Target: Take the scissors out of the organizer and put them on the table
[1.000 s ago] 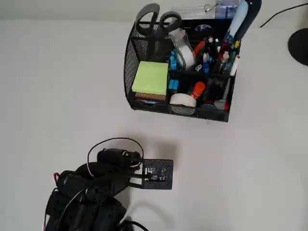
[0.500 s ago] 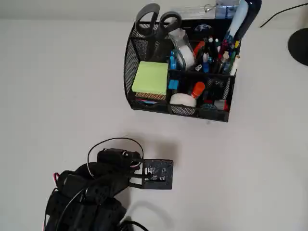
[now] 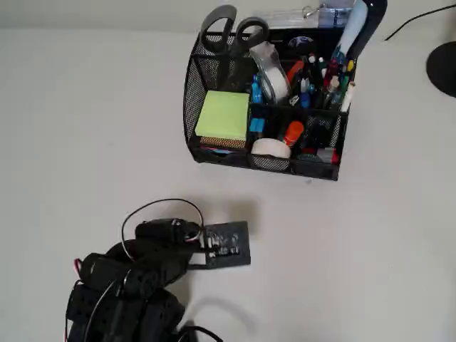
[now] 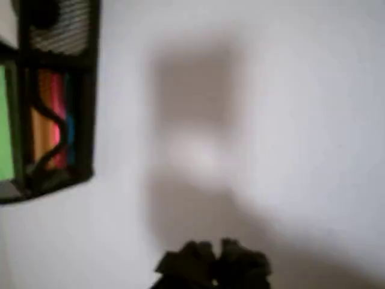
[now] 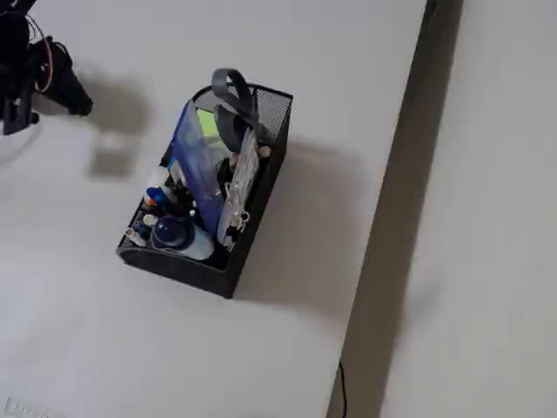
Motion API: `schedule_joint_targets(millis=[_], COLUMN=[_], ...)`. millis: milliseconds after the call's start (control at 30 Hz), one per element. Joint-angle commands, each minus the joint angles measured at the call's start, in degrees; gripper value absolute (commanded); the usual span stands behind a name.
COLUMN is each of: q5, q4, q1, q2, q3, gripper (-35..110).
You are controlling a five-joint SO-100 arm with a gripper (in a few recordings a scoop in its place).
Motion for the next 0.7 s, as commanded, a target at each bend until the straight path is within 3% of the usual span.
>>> schedule_joint_targets(millis=[0,67,133,267,367,533,667], q5=[-3.2,-15.3,-18.1,-12.0,-8.8,-1.2,3.6], q4=[-3.3,-7.0,-12.2,-23.1,-30.1,-38.4,-39.6], q1=[-1.0,-0.5,1.3,3.5,2.4,2.5,1.3], q2=[-0.1,-0.1,-0.1,-0.1,-3.7,-31.9,-48.5], q3=[0.6,1.6,1.2,-4.7,-11.3,-32.9,-49.8], gripper=[0,0,0,1,15,30,31])
